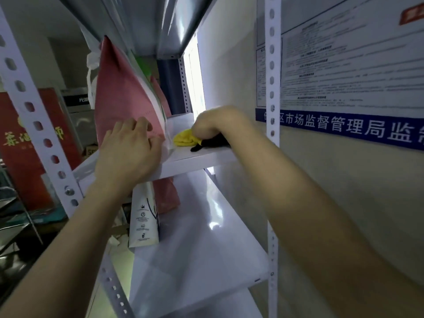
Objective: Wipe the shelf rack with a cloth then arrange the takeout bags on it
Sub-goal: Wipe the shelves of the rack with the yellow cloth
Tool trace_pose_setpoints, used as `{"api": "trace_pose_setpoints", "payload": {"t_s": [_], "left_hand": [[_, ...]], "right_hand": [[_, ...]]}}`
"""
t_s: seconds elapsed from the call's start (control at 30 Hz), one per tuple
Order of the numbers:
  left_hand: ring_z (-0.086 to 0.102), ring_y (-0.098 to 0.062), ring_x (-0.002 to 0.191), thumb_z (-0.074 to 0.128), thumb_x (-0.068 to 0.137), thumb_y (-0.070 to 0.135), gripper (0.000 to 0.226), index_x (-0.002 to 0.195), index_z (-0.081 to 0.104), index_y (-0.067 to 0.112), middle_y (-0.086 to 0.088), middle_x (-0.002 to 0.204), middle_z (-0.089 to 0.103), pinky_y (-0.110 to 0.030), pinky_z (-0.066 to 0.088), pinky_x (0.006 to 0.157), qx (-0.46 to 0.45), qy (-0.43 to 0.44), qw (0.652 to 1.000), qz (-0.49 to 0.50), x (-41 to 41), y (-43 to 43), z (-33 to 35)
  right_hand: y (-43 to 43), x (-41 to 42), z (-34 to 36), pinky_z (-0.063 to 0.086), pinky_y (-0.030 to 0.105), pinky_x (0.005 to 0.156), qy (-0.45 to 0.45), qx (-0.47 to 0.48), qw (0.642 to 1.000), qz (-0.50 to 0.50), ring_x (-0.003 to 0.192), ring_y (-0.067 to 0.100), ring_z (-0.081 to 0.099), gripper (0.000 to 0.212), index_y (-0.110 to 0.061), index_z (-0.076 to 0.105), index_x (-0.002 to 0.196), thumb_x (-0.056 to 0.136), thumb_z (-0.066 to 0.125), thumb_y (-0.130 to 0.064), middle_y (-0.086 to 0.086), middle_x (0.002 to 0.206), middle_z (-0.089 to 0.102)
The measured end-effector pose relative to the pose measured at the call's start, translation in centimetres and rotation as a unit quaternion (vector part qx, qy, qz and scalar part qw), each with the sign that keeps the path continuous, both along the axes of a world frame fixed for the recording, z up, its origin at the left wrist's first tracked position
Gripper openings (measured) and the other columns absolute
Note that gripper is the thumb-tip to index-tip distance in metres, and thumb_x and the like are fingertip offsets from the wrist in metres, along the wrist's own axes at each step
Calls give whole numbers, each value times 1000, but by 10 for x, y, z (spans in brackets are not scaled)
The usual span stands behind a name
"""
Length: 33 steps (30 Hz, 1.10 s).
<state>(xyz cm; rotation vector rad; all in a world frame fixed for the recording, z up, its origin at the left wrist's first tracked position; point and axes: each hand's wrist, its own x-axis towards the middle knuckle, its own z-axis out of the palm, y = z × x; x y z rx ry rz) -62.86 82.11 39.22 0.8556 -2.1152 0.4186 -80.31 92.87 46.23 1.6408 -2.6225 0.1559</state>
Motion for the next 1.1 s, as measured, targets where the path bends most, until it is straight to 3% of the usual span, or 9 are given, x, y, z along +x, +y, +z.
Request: {"api": "trace_pose_setpoints", "payload": {"t_s": [0.1, 0.17, 0.3, 0.43, 0.53, 0.63, 0.87, 0.97, 1.1], "left_hand": [[57, -42, 109, 30, 94, 45, 59, 125, 62, 6, -23, 120, 65, -53, 45, 90, -5, -1, 1000, 7, 3, -1, 1], [57, -42, 107, 29, 93, 45, 60, 124, 63, 6, -23, 118, 66, -53, 46, 90, -6, 1, 1000, 2, 4, -1, 2], [58, -40, 101, 34, 95, 39, 51, 119, 65, 5, -21, 111, 66, -51, 46, 87, -16, 6, 1000, 1, 3, -2, 0], [58, -39, 99, 37, 95, 35, 49, 117, 66, 3, -21, 107, 66, -50, 44, 85, -30, 8, 1000, 5, -1, 1, -1], [58, -39, 103, 38, 95, 37, 49, 118, 66, 4, -20, 111, 67, -50, 45, 88, -26, 14, 999, 20, 1, 1, 0], [58, -38, 103, 38, 95, 38, 47, 116, 66, 6, -18, 112, 68, -49, 44, 88, -29, 12, 999, 35, 2, 1, 1], [59, -34, 99, 48, 94, 33, 35, 111, 66, 8, -13, 105, 67, -47, 46, 85, -20, 57, 998, 11, 2, 14, 4], [60, -32, 101, 52, 95, 27, 33, 117, 67, 7, -12, 109, 65, -46, 48, 87, -88, 118, 989, -17, 27, 27, 9], [47, -36, 144, 57, 96, 11, 38, 133, 63, 5, -19, 148, 52, -49, 46, 112, -170, 202, 965, -5, 72, 37, 7]], "right_hand": [[-25, -19, 7, 47, 39, 95, -14, -7, 1000, -16, 118, 33, 57, 43, -11, 54, 143, 104, 43, -26, 14, 149, 52], [-28, -27, 7, 47, 39, 97, -2, 13, 1000, -27, 121, 35, 55, 50, -11, 46, 154, 105, 44, -23, 13, 154, 48], [3, -11, -7, 55, 41, 94, 1, 11, 998, -65, 101, 32, 60, 39, -14, 60, 131, 93, 50, -19, 8, 113, 59], [19, -10, -11, 49, 35, 77, -4, -19, 998, -52, 97, 28, 60, 27, -14, 62, 116, 95, 48, -23, 6, 114, 61], [-14, -7, -3, 48, 40, 94, -46, -20, 998, -24, 109, 31, 56, 35, -14, 58, 129, 99, 43, -26, 12, 145, 55], [-29, -10, -15, 38, 53, 112, -46, -26, 999, -14, 145, 40, 37, 60, -27, 35, 160, 102, 41, -39, 16, 170, 20], [35, 10, -63, 46, 48, 94, -6, -198, 979, 57, 115, 37, 51, 45, -38, 51, 127, 95, 26, -57, 6, 117, 48], [43, 24, -72, 45, 50, 102, 2, -255, 965, 52, 115, 40, 52, 44, -35, 54, 139, 103, 34, -49, 10, 120, 49], [51, 45, -79, 47, 48, 100, 16, -292, 951, 102, 113, 39, 54, 49, -36, 55, 143, 101, 35, -51, 10, 130, 53]]}}
